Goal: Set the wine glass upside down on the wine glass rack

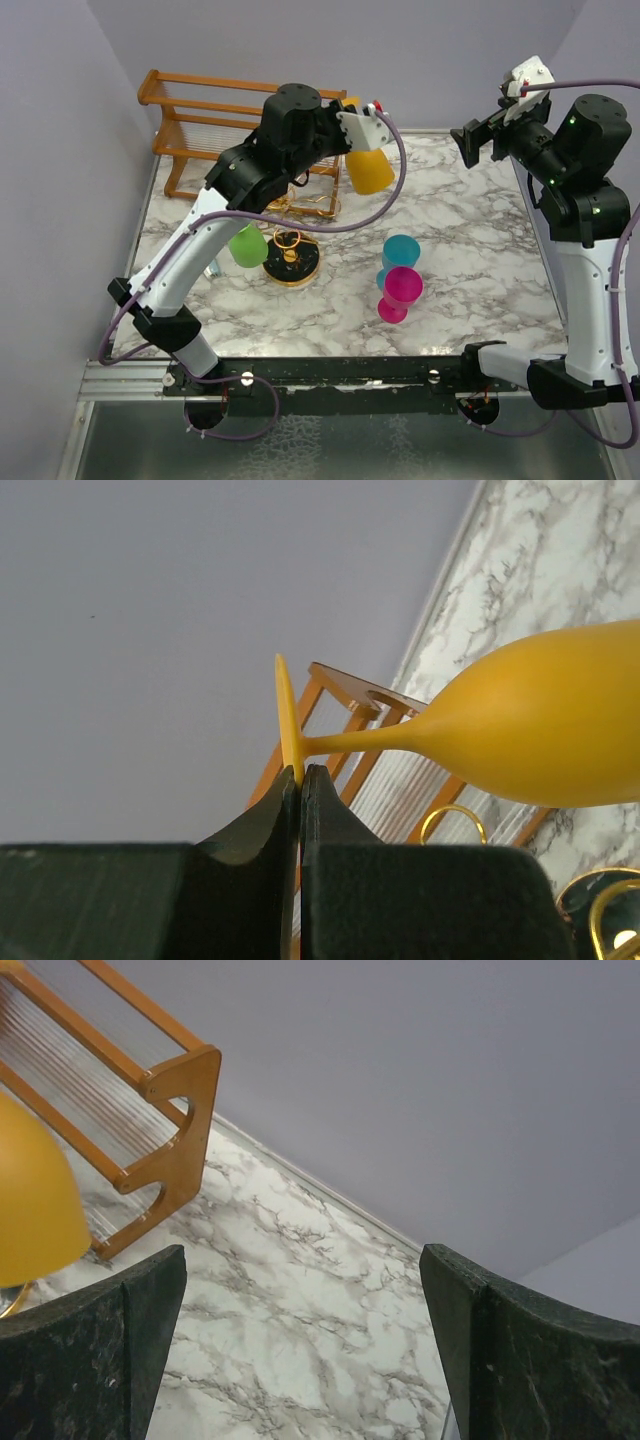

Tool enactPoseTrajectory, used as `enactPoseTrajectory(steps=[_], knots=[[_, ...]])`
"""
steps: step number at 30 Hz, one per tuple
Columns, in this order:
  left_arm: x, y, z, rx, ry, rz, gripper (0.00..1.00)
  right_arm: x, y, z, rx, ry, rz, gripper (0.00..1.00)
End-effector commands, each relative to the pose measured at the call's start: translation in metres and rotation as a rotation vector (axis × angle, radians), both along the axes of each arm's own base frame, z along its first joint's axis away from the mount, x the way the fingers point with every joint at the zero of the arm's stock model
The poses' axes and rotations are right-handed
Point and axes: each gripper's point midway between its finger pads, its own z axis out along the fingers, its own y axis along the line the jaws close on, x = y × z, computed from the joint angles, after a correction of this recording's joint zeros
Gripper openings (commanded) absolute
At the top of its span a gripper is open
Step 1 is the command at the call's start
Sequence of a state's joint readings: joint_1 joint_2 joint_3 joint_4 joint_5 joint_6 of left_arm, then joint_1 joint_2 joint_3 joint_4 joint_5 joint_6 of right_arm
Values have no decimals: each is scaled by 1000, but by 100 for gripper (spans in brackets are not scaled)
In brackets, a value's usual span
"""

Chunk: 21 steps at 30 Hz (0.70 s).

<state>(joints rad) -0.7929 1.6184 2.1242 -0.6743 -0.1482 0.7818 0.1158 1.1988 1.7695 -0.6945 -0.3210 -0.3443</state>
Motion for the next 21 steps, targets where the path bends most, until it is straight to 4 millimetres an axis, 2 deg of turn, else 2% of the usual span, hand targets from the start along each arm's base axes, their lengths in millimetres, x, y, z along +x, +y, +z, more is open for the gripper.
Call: enactPoseTrajectory(steps=[1, 5, 8, 15, 21], knots=[[-12, -9, -32, 186, 16, -62, 0, 7, -4, -3, 12, 1, -27, 100], [-15, -13, -58, 284, 40, -79, 0, 7, -3, -7, 12, 10, -17, 100], [-16, -15, -70, 323, 50, -74, 0, 7, -2, -8, 13, 13, -8, 100], [-21, -20, -96, 362, 99, -87, 0, 6, 2, -13, 13, 24, 14, 100], [-19, -14, -111, 400, 113, -43, 0, 7, 3, -15, 17, 31, 24, 100]])
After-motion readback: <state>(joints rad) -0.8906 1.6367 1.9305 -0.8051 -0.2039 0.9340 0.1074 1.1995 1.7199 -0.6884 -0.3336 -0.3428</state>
